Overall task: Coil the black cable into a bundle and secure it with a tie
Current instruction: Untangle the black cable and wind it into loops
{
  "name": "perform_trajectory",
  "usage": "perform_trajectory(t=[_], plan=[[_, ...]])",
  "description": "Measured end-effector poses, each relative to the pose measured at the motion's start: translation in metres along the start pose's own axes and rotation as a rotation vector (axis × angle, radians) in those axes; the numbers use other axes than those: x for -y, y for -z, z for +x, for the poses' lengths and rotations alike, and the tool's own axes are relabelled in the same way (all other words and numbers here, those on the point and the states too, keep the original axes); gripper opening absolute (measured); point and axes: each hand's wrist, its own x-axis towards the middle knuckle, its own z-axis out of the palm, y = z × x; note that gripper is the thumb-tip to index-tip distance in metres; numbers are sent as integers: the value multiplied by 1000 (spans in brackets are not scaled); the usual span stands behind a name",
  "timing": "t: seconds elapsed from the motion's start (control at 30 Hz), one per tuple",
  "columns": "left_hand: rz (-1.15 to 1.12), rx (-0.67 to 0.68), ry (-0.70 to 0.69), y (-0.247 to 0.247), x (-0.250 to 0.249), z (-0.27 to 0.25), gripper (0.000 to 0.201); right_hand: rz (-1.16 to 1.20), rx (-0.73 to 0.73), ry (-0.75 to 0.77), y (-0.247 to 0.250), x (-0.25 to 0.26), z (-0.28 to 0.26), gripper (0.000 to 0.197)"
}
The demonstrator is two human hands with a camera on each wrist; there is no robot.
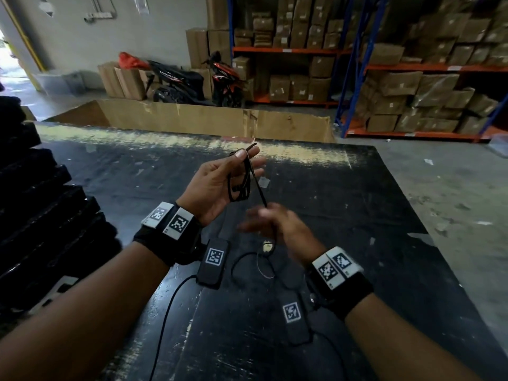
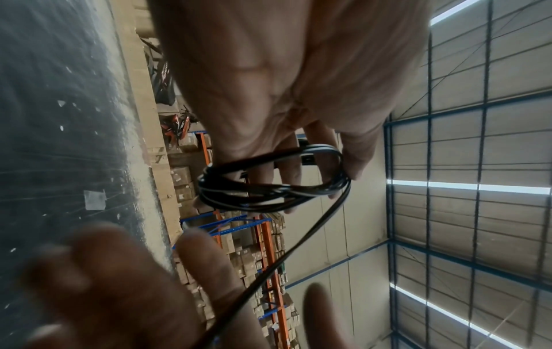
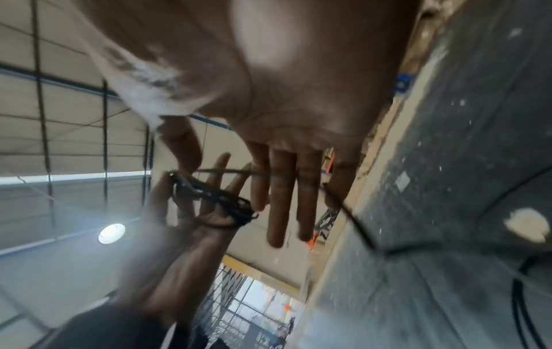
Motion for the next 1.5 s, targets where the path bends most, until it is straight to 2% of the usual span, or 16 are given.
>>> perform_trajectory(t=[0.07, 0.17, 0.4, 0.57, 0.7, 0.9, 1.0, 1.07, 1.2, 1.37, 1.5], plan=[[-27, -11, 4, 0, -2, 2, 43, 97, 59, -10, -9, -11, -8, 34], [-68, -2, 24, 2, -7, 4, 46, 265, 28, -15, -13, -28, -16, 38], [-281, 120, 118, 5, -4, -6, 54, 201, 110, -12, -12, -48, -17, 43], [-293, 287, 74, 6, -4, -13, 55, -32, 162, 28, -2, -51, -5, 48], [-332, 402, 99, 6, -14, -20, 54, -195, 192, 48, 8, -47, 1, 45], [-344, 610, 232, 1, -9, -40, 49, -501, 11, 132, 37, -27, 28, 33], [-191, 574, 305, 6, 7, -47, 46, -607, -41, 170, 46, 2, 36, 31], [-130, 488, 356, 10, 18, -50, 46, -657, -56, 208, 49, 25, 36, 27], [-53, 329, 402, 17, 34, -54, 42, -664, -123, 295, 39, 63, 27, 36], [-56, 208, 369, 20, 38, -52, 42, -666, 9, 340, 17, 77, 1, 34], [-202, 152, 246, 25, 27, -39, 45, -497, -7, 361, -2, 56, -14, 27]])
